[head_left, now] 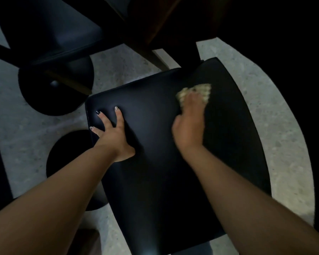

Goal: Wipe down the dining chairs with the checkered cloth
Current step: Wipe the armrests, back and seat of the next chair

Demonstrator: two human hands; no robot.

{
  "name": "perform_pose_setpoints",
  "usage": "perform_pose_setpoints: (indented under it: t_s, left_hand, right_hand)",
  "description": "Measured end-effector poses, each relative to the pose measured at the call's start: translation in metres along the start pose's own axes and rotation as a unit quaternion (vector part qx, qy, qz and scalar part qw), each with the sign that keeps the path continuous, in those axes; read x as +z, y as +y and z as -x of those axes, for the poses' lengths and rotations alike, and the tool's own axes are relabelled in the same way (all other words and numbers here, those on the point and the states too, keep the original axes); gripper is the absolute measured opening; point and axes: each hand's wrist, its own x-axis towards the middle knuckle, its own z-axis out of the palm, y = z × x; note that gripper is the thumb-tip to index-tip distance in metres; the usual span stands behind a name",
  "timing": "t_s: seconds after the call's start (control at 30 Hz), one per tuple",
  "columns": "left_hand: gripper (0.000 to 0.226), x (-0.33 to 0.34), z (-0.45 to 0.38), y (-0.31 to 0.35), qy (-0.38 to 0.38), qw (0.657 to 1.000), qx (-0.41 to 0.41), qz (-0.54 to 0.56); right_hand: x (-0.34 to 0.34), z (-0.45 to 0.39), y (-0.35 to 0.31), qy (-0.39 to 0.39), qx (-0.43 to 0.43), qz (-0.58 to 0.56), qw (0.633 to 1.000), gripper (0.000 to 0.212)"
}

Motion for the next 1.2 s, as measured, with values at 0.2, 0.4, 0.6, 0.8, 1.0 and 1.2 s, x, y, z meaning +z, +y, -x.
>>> perform_pose_setpoints:
  t_s: [0.2, 0.4, 0.6, 0.8, 1.0, 1.2]
  left_hand:
    - [0.132, -0.001, -0.001, -0.005, -0.011, 1.000, 0.009, -0.014]
    - [0.132, 0.001, 0.000, 0.000, 0.001, 1.000, -0.004, -0.017]
    - [0.130, 0.005, -0.001, 0.003, 0.015, 1.000, -0.004, -0.016]
    - [0.133, 0.004, -0.002, -0.001, 0.021, 0.999, -0.001, -0.037]
    - [0.134, 0.005, -0.001, 0.001, 0.020, 0.999, -0.010, -0.049]
    - [0.135, 0.008, -0.001, 0.005, 0.025, 0.998, -0.011, -0.053]
  right_hand:
    - [0.009, 0.083, -0.029, -0.139, -0.285, -0.051, 0.947, 0.048]
    - [-0.065, 0.012, 0.069, 0.060, 0.128, -0.117, 0.983, 0.051]
    - [-0.048, 0.020, 0.078, 0.078, 0.202, 0.016, 0.976, 0.059]
    - [0.010, 0.104, -0.009, 0.004, -0.034, 0.027, 0.999, 0.054]
    - [-0.006, 0.119, -0.012, -0.091, -0.134, -0.117, 0.980, 0.044]
    - [-0.077, 0.057, 0.083, 0.200, 0.338, -0.129, 0.911, 0.060]
